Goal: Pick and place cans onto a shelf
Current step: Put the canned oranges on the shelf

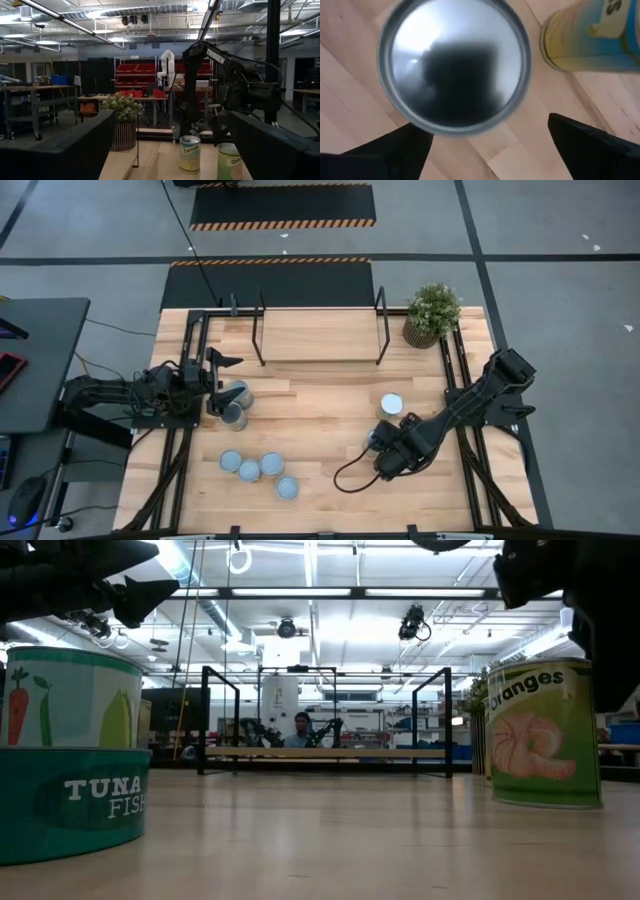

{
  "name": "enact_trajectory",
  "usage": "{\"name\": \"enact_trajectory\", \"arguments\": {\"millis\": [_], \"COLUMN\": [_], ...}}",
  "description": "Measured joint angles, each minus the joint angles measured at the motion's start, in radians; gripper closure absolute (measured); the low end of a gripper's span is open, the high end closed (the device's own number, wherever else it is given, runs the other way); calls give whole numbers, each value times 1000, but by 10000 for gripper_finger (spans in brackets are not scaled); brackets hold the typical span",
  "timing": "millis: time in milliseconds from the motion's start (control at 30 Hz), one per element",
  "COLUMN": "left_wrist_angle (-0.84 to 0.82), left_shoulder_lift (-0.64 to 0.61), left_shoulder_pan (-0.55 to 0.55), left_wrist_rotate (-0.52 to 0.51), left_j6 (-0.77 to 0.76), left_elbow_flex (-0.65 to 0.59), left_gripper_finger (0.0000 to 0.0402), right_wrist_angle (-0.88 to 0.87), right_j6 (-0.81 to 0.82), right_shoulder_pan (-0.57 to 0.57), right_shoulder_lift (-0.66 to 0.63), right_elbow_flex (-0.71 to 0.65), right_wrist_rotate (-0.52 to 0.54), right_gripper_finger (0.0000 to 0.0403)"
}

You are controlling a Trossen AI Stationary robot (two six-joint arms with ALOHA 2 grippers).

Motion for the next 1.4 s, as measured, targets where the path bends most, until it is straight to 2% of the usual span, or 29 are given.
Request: {"name": "enact_trajectory", "arguments": {"millis": [467,833,967,1167,1400], "left_wrist_angle": [-18,-22,-22,-22,-23], "left_shoulder_lift": [0,0,0,0,0], "left_shoulder_pan": [0,0,0,0,0], "left_wrist_rotate": [0,0,0,0,0], "left_j6": [-14,-37,-37,-42,-42], "left_elbow_flex": [0,0,0,0,0], "left_gripper_finger": [15,15,15,15,15], "right_wrist_angle": [113,143,160,198,200], "right_j6": [-86,-154,-200,-360,-713], "right_shoulder_pan": [-60,-126,-141,-183,-305], "right_shoulder_lift": [0,-1,-1,-3,-5], "right_elbow_flex": [-1,0,0,0,71], "right_wrist_rotate": [87,52,44,27,-38], "right_gripper_finger": [7,69,80,76,77]}}
